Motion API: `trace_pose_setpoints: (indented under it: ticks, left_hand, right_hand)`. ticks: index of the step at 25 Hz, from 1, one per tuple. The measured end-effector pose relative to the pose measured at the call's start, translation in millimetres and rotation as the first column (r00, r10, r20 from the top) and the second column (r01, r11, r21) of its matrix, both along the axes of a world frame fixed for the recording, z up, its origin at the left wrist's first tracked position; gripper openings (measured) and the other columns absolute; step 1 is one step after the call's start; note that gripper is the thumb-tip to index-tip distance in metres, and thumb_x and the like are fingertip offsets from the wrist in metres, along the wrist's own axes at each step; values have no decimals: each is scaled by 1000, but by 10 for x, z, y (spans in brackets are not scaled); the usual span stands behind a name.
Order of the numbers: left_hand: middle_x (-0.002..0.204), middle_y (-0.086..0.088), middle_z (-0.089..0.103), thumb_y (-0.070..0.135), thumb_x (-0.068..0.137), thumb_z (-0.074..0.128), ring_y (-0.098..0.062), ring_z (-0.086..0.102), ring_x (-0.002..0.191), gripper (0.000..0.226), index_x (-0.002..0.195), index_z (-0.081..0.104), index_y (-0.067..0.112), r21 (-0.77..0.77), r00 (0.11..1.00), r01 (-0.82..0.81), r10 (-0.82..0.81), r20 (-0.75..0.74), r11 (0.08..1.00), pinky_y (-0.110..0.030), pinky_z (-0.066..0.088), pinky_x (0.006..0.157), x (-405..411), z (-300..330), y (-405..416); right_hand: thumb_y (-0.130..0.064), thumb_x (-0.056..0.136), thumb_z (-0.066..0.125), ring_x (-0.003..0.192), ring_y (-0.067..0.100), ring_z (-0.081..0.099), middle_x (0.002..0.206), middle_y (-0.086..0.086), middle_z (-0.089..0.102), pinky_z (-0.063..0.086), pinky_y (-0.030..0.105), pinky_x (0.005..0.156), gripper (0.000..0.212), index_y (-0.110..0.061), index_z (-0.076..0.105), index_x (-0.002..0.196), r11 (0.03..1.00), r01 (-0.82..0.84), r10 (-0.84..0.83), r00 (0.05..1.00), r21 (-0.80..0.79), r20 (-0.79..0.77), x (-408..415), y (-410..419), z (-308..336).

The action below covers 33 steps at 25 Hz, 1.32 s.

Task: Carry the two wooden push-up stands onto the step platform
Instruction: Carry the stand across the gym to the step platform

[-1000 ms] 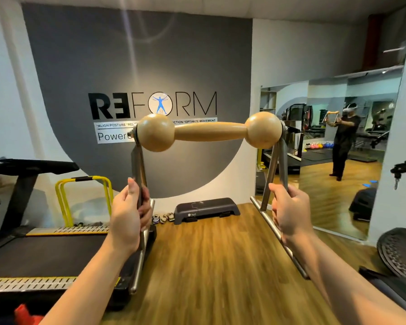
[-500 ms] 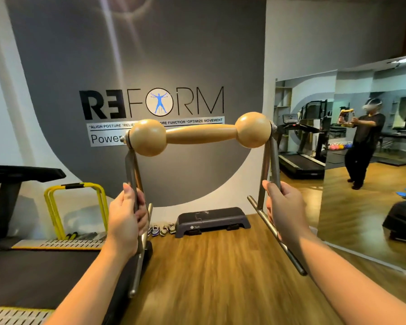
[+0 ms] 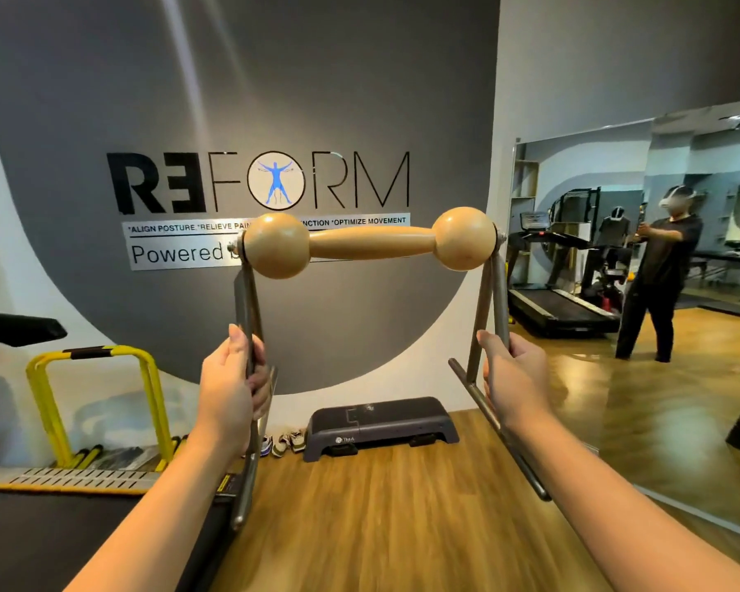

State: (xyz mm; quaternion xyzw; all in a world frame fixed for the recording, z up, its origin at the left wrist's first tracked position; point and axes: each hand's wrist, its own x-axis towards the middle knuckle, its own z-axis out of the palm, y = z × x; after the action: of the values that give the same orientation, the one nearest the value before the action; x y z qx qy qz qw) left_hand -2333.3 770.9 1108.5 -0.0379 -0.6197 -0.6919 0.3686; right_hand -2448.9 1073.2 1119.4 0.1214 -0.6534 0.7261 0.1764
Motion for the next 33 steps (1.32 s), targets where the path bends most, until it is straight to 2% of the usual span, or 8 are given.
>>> trace_pose_setpoints:
  ticks: [5,7,10,17,21,24,28,33]
  left_hand:
    - [50,5,35,86,82,51,-12,27,34,61,75,61,26,5,998,-57,57,20,998,-20,26,34,-1235,74,-668]
    - [51,4,34,87,80,52,-13,26,34,61,75,60,26,8,997,-58,58,53,998,-21,24,34,-1616,107,-831]
    - [52,3,33,84,84,50,-13,24,34,61,77,58,24,-4,996,-44,44,81,999,-21,23,35,-2238,60,-1064]
    - [54,4,37,87,80,49,-13,27,37,61,72,58,27,-59,994,-70,74,83,996,-22,26,37,-3575,-171,-1344]
    - [56,4,36,83,85,46,-12,27,39,58,73,58,27,-41,985,-112,117,126,993,-21,26,36,-4581,-275,-1508]
    - [55,4,35,78,86,44,-11,26,39,55,73,57,26,-33,982,-139,142,121,990,-21,25,36,-5151,-276,-1632]
    - [54,2,33,75,88,41,-13,25,39,56,76,52,22,-31,971,-196,199,133,980,-22,24,37,-5881,-356,-1937]
    - [55,0,33,79,89,44,-14,25,39,60,76,51,21,-10,976,-184,184,118,983,-21,26,38,-6737,-594,-2604]
  right_hand:
    - [-31,101,61,52,14,49,50,-8,50,42,23,45,32,-16,64,72,999,52,-52,998,2,-23,-1113,-598,46]
    - [-30,100,61,53,16,47,53,-3,48,40,28,47,34,-13,61,70,998,65,-65,998,12,-21,-1465,-762,61]
    - [-28,99,62,53,18,44,55,1,46,38,31,48,35,-13,58,68,997,74,-73,997,13,-9,-2100,-993,7]
    - [-29,99,63,48,17,47,44,-9,45,39,27,44,36,-17,56,65,999,46,-46,998,9,-37,-3723,-1356,-343]
    - [-30,99,63,52,19,50,53,1,49,42,32,51,38,-13,56,64,999,39,-38,999,29,-24,-4927,-1651,-497]
    - [-37,97,62,54,20,51,50,-5,50,43,34,52,38,-18,58,65,999,-4,4,1000,34,-17,-5626,-1851,-556]
    - [-49,86,61,48,13,45,46,-8,45,39,30,48,37,-31,56,54,996,-50,51,999,67,-12,-6455,-2246,-592]
    - [-53,84,60,44,3,48,47,-10,50,40,16,42,32,-35,61,58,995,-72,74,997,67,-35,-7315,-2844,-770]
